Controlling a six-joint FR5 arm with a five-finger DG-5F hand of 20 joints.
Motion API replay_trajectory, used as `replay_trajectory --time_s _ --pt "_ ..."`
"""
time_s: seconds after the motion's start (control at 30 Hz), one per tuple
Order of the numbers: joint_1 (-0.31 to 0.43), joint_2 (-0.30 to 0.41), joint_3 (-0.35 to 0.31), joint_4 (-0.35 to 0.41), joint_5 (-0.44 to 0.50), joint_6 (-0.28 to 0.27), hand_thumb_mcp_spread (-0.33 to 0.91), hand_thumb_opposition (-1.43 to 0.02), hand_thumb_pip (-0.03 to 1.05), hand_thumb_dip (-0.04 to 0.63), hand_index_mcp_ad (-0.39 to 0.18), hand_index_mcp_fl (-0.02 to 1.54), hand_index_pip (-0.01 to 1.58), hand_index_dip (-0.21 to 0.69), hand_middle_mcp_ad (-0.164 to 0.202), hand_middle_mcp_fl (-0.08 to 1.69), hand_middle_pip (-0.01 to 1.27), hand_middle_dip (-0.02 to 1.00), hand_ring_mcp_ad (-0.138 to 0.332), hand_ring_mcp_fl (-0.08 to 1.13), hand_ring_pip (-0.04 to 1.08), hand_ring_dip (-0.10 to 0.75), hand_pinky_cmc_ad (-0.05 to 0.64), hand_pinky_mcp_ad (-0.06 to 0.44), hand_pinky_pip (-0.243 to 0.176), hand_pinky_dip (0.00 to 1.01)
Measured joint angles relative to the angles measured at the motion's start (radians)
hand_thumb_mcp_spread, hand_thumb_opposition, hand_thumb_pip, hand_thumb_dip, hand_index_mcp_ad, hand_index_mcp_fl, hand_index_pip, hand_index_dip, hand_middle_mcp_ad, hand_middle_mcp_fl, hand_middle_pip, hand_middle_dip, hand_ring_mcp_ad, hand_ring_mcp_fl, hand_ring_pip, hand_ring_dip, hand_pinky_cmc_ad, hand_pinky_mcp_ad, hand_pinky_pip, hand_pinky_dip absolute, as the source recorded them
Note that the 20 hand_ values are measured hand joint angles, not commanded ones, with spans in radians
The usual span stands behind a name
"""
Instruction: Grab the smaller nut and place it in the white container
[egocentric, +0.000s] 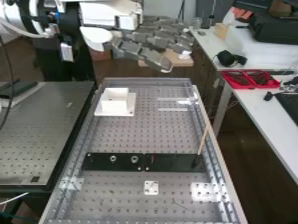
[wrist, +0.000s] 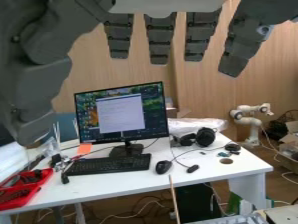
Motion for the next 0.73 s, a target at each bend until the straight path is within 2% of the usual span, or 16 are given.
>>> replay_trajectory --time_s 0.3,0.73 --pt "-0.005 0.024 -0.010 -0.018 -0.012 -0.031 0.18 -0.71 0.58 0.105 -0.152 0.02 0.08 0.188 0.068 -0.01 0.12 0.24 0.155 0.00 0.07 0.138 0.429 0.312 -0.094 0.25" --pt "-0.007 0.053 -0.053 0.001 -0.006 -0.074 0.18 -0.71 0.58 0.101 -0.152 0.02 0.08 0.188 0.068 -0.01 0.12 0.24 0.155 0.00 0.07 0.138 0.431 0.316 -0.094 0.25"
